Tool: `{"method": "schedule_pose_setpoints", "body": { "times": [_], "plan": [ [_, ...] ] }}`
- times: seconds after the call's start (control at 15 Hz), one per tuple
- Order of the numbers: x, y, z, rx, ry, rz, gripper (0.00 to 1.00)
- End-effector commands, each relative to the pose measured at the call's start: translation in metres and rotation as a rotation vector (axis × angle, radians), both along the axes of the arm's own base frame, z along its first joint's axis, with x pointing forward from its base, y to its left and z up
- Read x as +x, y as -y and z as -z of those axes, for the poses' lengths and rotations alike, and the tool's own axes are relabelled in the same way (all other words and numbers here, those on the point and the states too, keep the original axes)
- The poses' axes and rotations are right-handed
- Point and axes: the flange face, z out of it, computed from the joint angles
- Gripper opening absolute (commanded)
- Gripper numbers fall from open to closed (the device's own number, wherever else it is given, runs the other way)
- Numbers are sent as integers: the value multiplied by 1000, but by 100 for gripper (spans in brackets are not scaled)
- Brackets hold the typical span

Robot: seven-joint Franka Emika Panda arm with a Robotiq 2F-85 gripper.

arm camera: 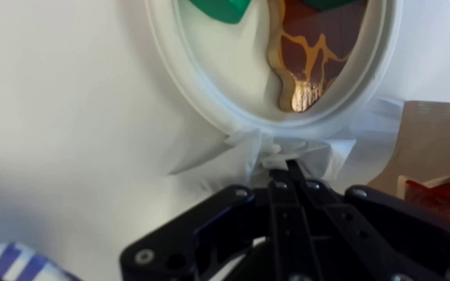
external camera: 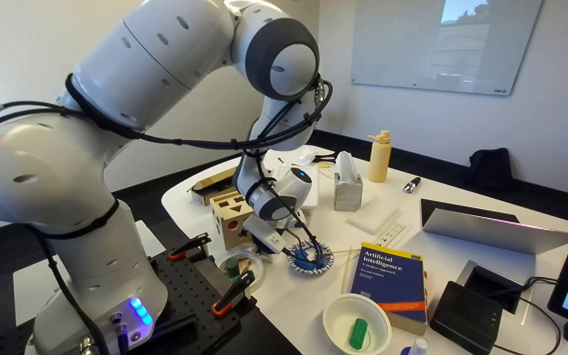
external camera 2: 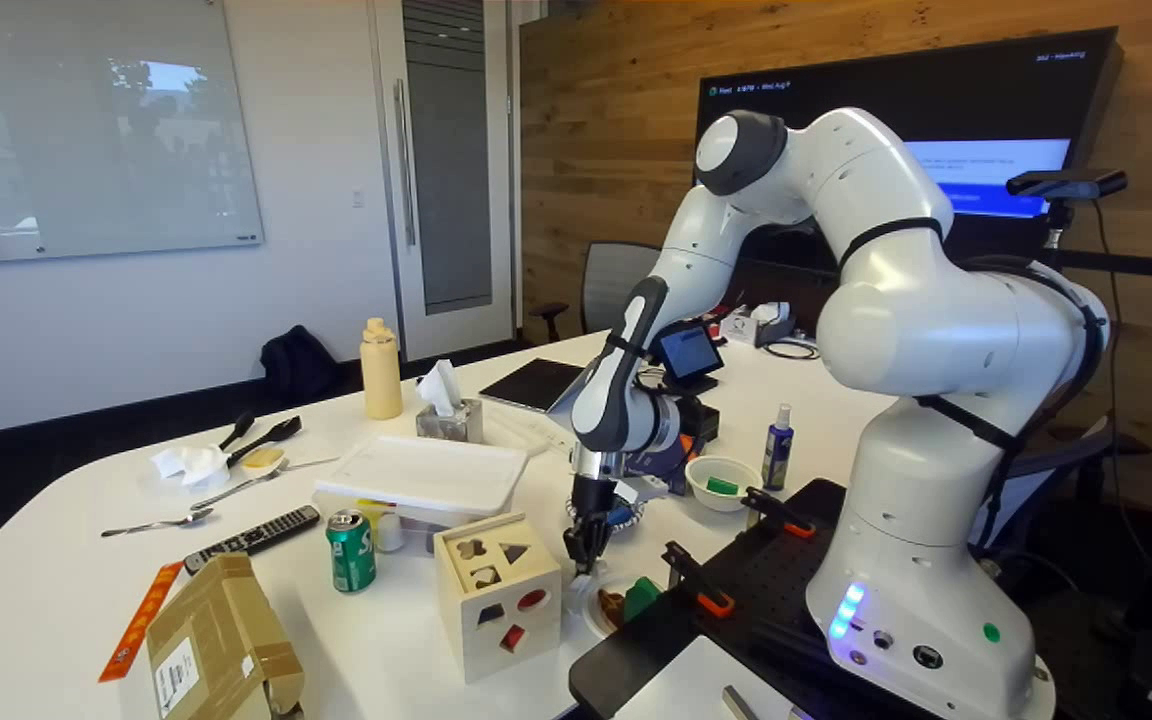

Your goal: Pick up the wipe and clean the part of the table near the box

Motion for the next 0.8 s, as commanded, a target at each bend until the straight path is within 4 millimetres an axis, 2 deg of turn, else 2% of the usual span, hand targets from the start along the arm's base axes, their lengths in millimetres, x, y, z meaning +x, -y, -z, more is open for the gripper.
{"method": "schedule_pose_setpoints", "body": {
  "times": [0.0,0.4,0.73],
  "plan": [
    [-7,7,-8,-9,-70,16,0],
    [8,24,-27,-132,-13,30,0],
    [24,22,-35,-183,9,-12,0]
  ]
}}
